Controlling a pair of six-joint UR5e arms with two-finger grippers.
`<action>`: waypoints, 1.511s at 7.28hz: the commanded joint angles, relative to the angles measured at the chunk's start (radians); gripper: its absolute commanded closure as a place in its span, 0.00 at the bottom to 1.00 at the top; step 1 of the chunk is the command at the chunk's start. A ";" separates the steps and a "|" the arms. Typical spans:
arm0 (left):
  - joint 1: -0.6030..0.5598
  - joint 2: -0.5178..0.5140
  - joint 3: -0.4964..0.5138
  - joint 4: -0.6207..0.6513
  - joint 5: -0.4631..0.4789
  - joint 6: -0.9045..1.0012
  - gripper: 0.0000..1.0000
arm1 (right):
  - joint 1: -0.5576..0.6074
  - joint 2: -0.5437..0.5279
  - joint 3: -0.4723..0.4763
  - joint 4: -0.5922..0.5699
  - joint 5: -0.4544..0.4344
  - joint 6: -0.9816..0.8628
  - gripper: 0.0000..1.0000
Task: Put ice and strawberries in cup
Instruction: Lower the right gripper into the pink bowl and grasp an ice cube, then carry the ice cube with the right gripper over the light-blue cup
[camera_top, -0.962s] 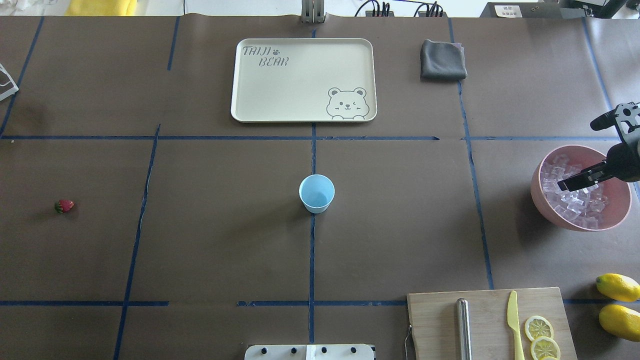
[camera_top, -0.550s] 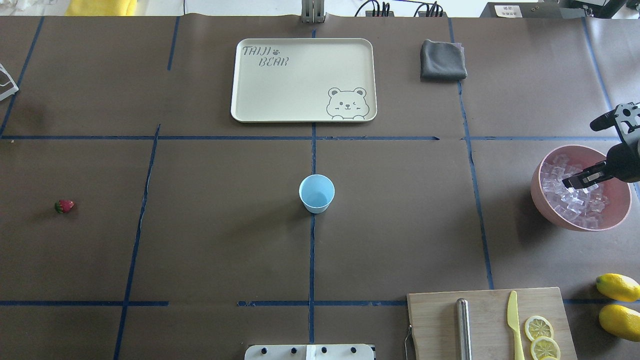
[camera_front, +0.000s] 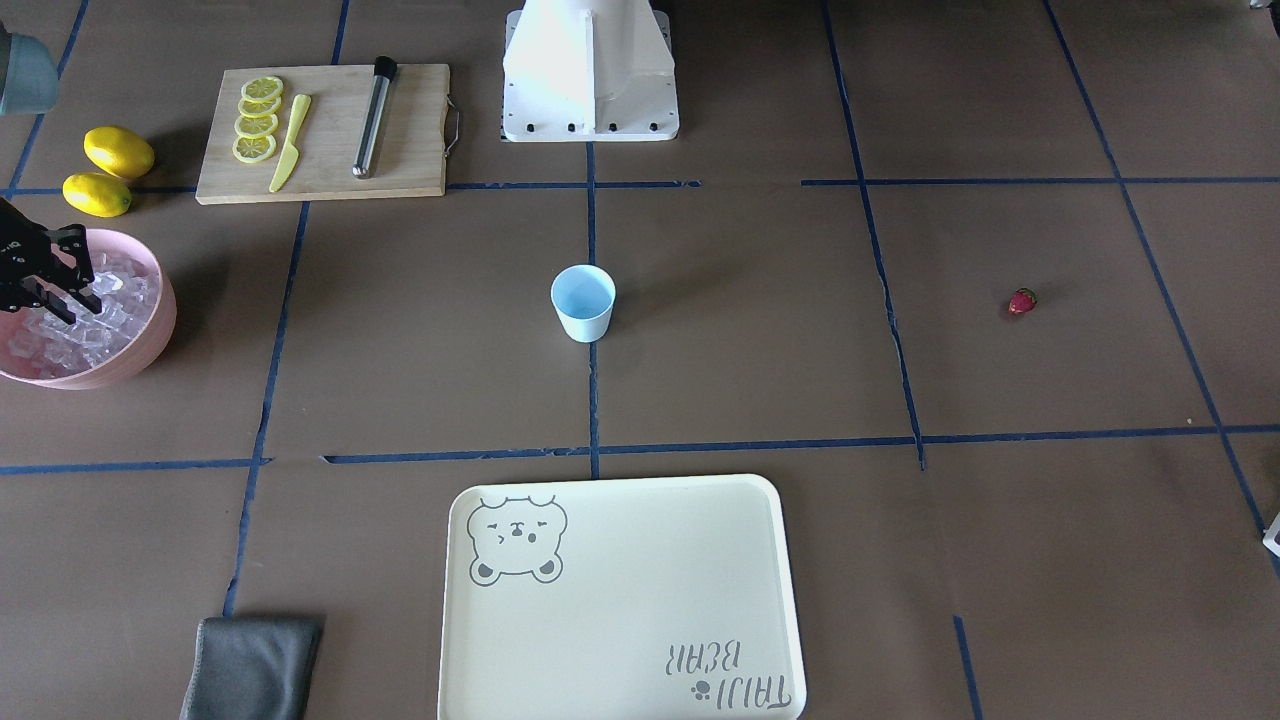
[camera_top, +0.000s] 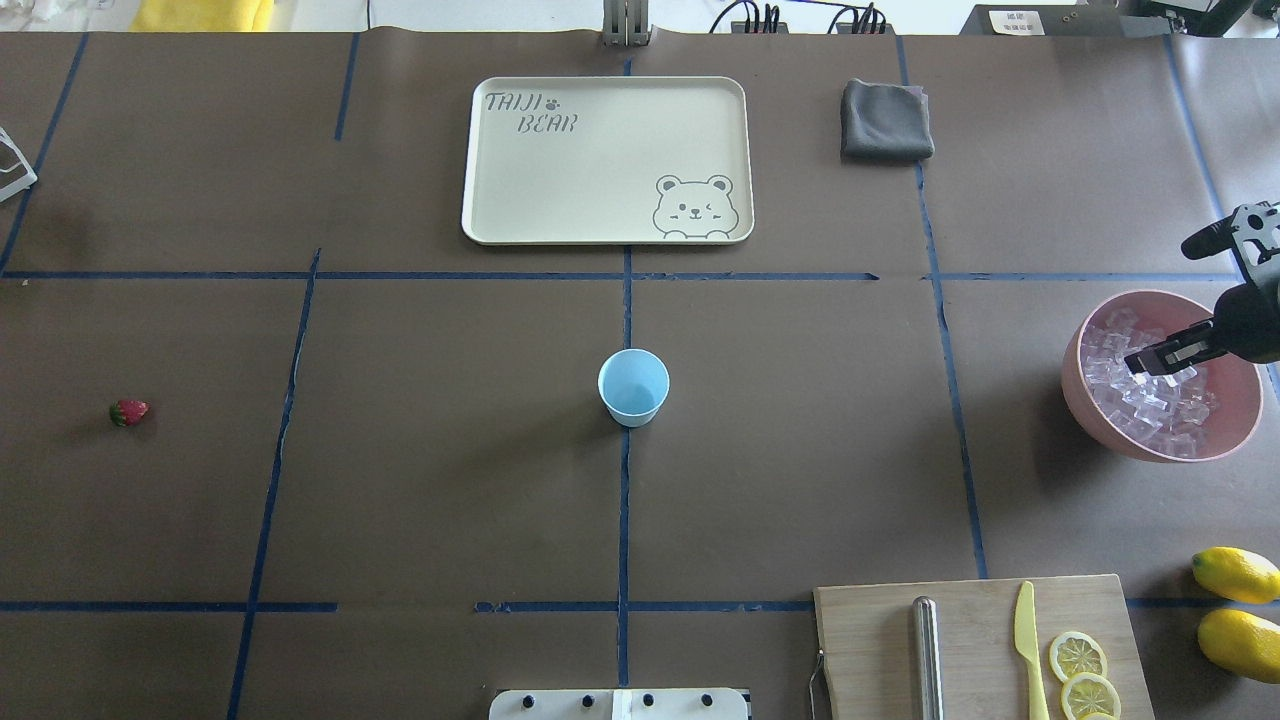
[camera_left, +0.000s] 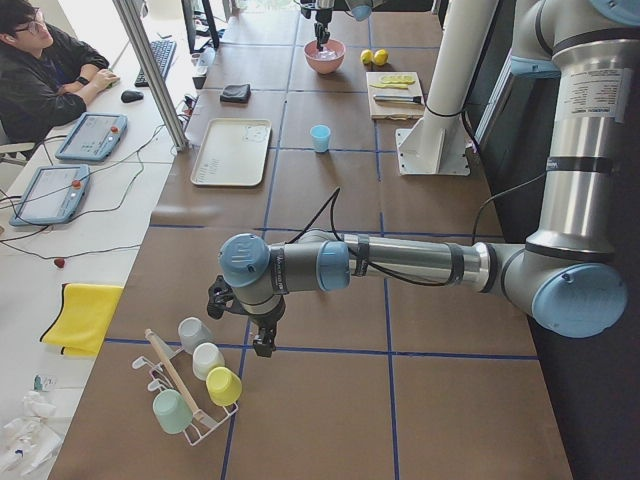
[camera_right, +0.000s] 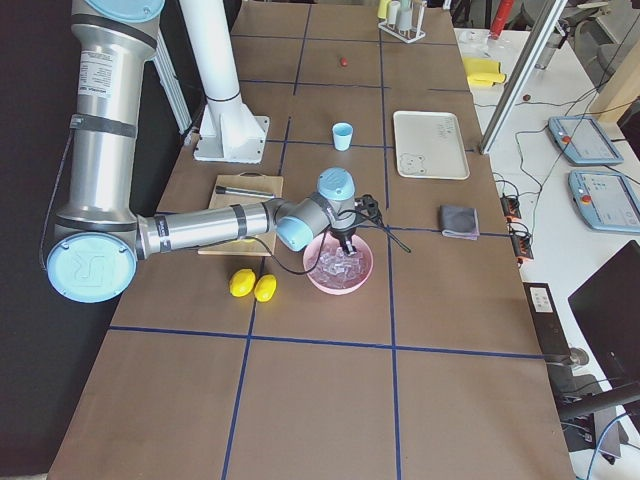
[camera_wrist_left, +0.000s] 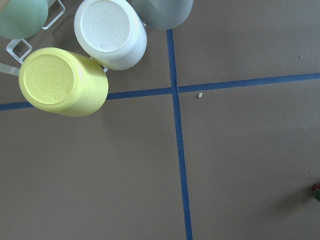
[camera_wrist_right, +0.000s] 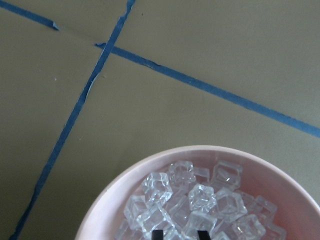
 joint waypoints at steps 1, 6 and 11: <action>0.000 0.000 -0.007 0.000 -0.002 0.000 0.00 | 0.085 0.051 0.040 -0.028 0.023 0.015 1.00; 0.000 -0.002 -0.007 0.000 -0.002 0.000 0.00 | -0.023 0.442 0.168 -0.518 0.013 0.279 1.00; 0.002 -0.002 -0.004 0.000 -0.031 -0.003 0.00 | -0.487 0.857 0.078 -0.660 -0.378 0.786 1.00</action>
